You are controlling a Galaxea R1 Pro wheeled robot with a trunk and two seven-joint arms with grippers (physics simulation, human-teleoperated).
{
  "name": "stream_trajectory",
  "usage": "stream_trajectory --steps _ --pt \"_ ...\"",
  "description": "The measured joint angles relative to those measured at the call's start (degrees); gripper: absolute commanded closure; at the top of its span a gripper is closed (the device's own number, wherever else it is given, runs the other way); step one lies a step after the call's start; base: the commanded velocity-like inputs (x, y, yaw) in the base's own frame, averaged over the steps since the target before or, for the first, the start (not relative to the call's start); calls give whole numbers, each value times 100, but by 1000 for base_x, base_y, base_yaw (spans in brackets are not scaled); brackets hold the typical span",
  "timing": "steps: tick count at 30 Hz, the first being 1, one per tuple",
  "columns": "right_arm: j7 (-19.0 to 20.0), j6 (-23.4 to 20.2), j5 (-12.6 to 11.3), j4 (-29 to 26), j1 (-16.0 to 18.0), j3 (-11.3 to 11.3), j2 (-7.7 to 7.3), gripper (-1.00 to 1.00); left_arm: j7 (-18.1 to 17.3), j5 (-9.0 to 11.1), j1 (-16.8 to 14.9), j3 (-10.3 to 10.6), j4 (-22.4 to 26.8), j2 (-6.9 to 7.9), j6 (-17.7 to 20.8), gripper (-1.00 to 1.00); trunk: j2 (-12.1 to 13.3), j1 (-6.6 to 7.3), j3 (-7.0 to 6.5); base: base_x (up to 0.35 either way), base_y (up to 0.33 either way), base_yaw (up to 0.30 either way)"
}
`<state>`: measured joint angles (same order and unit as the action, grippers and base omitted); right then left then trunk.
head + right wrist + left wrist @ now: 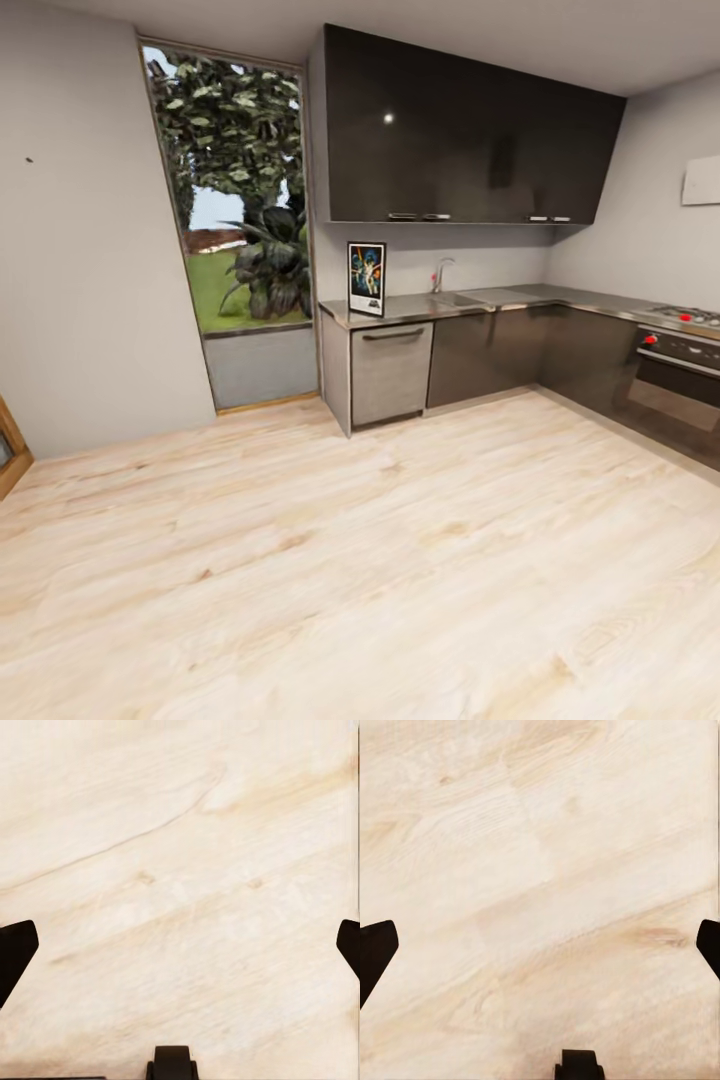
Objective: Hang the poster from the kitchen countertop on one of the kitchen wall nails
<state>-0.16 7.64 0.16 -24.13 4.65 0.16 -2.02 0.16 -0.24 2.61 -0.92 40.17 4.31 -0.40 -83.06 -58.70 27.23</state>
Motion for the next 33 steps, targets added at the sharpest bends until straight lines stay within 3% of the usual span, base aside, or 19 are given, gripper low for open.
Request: stream_trajectory --steps 33 --pt "0 0 0 0 1 0 0 -100 -1 0 0 0 0 0 0 -100 0 0 0 303 -187 0"
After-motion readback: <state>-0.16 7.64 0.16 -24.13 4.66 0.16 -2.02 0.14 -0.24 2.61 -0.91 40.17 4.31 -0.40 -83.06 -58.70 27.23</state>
